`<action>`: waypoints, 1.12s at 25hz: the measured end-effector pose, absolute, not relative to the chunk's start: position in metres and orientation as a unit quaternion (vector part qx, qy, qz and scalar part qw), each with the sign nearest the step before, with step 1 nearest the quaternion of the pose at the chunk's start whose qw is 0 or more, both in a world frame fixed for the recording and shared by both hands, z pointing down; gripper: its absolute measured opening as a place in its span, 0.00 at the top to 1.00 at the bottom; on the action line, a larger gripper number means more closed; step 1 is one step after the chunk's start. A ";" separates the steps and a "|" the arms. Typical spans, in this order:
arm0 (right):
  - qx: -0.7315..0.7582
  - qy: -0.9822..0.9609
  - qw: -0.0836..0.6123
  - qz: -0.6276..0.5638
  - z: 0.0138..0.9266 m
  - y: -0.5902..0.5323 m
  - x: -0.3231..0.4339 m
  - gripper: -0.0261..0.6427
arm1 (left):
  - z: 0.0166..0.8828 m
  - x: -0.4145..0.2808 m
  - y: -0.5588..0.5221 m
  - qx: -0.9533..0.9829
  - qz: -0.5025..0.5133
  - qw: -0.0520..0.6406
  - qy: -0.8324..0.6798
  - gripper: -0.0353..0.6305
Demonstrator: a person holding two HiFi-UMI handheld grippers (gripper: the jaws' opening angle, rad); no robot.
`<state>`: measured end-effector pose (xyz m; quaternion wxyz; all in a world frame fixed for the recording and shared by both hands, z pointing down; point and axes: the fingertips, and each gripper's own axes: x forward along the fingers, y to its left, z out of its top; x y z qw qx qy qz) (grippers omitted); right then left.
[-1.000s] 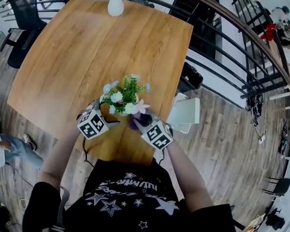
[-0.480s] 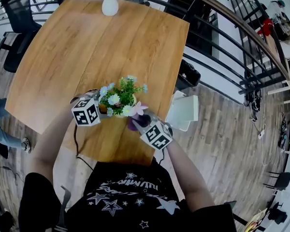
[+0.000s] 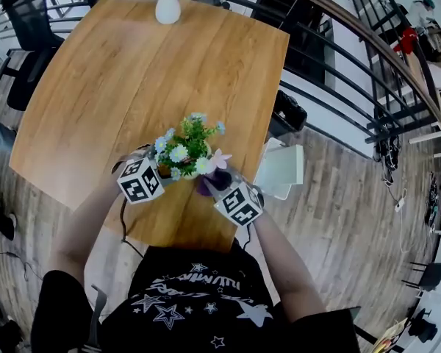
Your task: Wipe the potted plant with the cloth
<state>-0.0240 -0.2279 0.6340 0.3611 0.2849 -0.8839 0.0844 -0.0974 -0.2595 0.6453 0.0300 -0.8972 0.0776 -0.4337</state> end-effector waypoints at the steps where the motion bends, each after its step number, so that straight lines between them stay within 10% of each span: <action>1: 0.289 -0.882 0.361 0.086 0.634 -0.229 -0.022 0.83 | 0.645 -0.095 -0.259 -0.895 -0.436 0.024 0.090 0.44; 28: 0.207 -0.903 0.371 0.063 0.626 -0.182 -0.052 0.83 | 0.638 -0.073 -0.236 -0.845 -0.403 -0.077 0.343 0.52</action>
